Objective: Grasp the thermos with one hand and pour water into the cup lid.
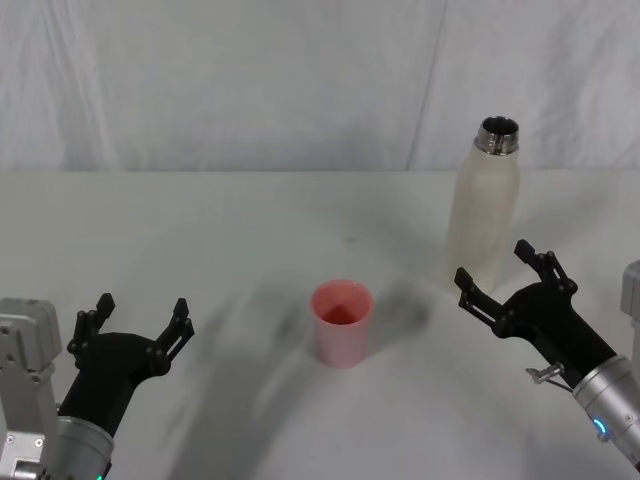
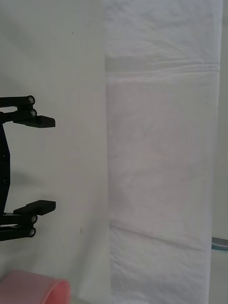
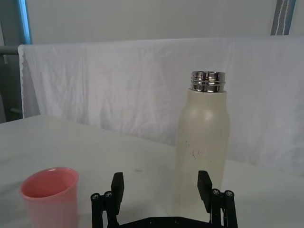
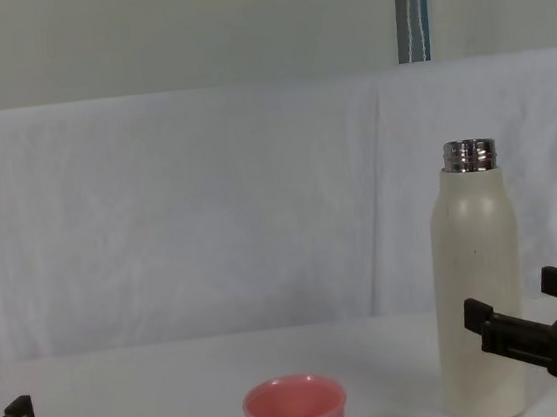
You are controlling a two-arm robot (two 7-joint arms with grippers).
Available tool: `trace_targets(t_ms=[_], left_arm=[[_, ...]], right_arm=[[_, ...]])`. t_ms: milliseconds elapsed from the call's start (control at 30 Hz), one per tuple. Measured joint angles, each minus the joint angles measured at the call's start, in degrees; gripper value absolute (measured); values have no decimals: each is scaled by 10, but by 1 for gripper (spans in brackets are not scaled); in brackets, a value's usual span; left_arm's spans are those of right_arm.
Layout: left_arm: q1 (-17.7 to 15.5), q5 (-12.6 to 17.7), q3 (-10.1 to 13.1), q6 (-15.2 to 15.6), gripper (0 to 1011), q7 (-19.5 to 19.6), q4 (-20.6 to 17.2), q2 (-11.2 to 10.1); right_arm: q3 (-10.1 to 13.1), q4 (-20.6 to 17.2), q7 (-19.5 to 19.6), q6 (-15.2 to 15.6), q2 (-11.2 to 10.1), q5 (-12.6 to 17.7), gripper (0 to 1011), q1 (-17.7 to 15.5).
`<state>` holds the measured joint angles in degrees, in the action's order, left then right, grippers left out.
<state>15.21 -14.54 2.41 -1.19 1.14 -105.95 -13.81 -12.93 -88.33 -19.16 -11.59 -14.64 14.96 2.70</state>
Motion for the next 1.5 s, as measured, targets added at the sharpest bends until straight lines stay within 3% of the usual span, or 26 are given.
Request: trace_targets(t_ms=[1500], left_arm=[[0,0,0,0,1001,0,0,0]], right_arm=[[-9,4,-18,8,-11,31,1001,-3]])
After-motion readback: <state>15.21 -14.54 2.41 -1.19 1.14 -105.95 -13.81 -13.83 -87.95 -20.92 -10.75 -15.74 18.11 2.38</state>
